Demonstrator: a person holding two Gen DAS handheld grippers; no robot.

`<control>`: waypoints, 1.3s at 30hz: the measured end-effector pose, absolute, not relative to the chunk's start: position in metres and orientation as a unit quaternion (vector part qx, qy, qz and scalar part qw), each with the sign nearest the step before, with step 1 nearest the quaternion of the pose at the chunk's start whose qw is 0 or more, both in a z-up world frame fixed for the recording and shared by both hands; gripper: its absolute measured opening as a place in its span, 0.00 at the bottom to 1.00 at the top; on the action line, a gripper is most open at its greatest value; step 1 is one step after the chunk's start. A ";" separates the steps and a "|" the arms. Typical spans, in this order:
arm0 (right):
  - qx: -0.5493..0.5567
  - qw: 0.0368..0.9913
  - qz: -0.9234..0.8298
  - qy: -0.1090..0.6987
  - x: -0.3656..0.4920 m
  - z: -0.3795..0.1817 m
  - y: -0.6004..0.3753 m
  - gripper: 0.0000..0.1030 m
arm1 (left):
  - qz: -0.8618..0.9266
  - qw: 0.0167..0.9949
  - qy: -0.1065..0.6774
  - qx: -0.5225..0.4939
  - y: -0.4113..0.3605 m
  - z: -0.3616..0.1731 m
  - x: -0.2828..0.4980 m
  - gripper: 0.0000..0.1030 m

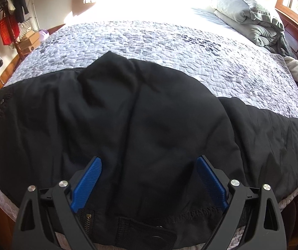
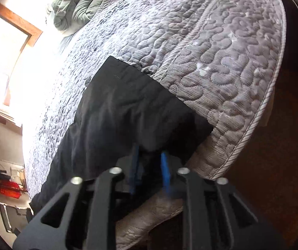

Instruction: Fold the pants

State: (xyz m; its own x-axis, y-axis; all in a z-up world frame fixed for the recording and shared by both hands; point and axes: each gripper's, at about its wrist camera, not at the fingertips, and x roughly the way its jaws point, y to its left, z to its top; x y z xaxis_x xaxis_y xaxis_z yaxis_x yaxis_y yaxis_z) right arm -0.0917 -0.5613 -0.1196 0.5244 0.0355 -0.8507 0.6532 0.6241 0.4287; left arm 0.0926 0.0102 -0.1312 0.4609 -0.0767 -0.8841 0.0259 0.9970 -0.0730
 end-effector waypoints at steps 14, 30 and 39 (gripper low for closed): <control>0.362 0.769 -0.208 0.484 -0.102 -0.121 -0.568 0.49 | -0.058 0.850 0.524 -0.011 -0.009 -0.129 0.081 0.91; 0.357 0.774 -0.172 0.494 -0.071 -0.133 -0.568 0.14 | -0.076 0.846 0.528 -0.008 -0.038 -0.140 0.068 0.93; 0.261 0.864 -0.117 0.414 -0.007 -0.042 -0.564 0.10 | -0.053 0.856 0.512 -0.036 -0.057 -0.149 0.086 0.96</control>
